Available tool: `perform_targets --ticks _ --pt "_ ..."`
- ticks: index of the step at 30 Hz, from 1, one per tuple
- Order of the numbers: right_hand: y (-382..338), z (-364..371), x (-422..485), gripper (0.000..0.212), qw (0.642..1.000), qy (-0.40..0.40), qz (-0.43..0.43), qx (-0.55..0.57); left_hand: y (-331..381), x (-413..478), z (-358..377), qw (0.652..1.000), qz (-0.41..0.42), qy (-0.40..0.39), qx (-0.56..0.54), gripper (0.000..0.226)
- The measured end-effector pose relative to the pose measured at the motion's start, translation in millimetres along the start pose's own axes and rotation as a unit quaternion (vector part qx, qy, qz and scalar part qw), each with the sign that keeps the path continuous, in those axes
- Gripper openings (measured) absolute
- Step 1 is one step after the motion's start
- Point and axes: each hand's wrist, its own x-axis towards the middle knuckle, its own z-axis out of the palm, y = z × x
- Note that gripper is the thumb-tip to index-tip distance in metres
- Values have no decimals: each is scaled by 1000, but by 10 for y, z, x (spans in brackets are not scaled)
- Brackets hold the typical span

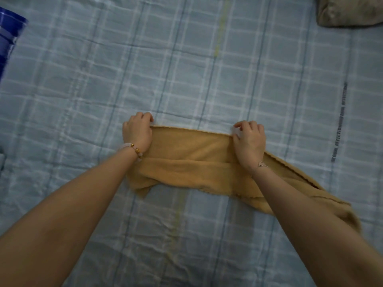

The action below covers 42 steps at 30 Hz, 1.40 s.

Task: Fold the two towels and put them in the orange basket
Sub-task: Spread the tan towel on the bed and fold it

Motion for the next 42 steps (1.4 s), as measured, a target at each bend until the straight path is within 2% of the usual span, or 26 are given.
perform_targets --ticks 3,10,14,17,21,23,25,27,28,31,32,36,40,42 --pt "41 -48 -103 21 1000 4 19 15 -12 -106 -9 1000 -19 5 -16 27" --pt "96 -205 -562 16 998 -15 -63 -10 -33 -546 -83 997 13 7 -82 27" --pt "53 -247 -915 12 998 -22 -66 -5 40 -919 -89 994 28 -25 -100 23" --pt "16 -234 -1110 6 999 -21 -40 15 145 -1176 -62 987 -10 -26 -159 16" --pt "-1 -169 -1318 6 996 -72 -12 45 203 -1478 103 981 -36 -53 -185 13" --pt "-19 -171 -1413 10 993 -83 29 77 218 -1597 198 980 -46 -42 -187 9" --pt "-51 -174 -1490 14 981 -107 105 124 264 -1694 252 969 -92 -29 -228 5" --pt "-61 -150 -1540 20 959 -135 181 170 335 -1771 278 933 -181 -47 -307 2" --pt "-59 -134 -1558 21 947 -145 212 192 370 -1794 295 897 -243 -72 -363 2" --pt "-61 -93 -1601 21 901 -166 297 268 465 -1817 330 740 -388 -164 -524 11" --pt "-67 -83 -1601 22 883 -169 323 296 491 -1803 334 710 -400 -187 -549 11" --pt "-124 -48 -1555 25 781 -167 426 425 574 -1694 347 655 -405 -202 -605 13" --pt "-166 -48 -1479 30 656 -170 535 505 623 -1612 321 622 -426 -185 -631 9" --pt "-171 -62 -1460 30 614 -190 566 517 624 -1597 325 613 -437 -172 -635 8"
